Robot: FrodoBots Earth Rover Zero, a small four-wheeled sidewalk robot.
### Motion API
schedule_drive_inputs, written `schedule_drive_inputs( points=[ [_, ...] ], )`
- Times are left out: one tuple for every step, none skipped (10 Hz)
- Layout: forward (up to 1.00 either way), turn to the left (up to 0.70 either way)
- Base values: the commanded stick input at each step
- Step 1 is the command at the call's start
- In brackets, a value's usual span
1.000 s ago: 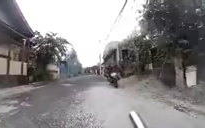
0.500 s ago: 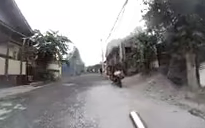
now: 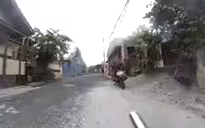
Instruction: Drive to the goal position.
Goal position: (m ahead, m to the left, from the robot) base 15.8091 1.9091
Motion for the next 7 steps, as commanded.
schedule_drive_inputs(
  points=[
    [0.5, 0.0],
    [0.5, 0.0],
    [0.5, 0.0],
    [0.5, 0.0],
    [0.5, 0.0],
    [0.5, 0.0],
    [0.5, 0.0]
  ],
)
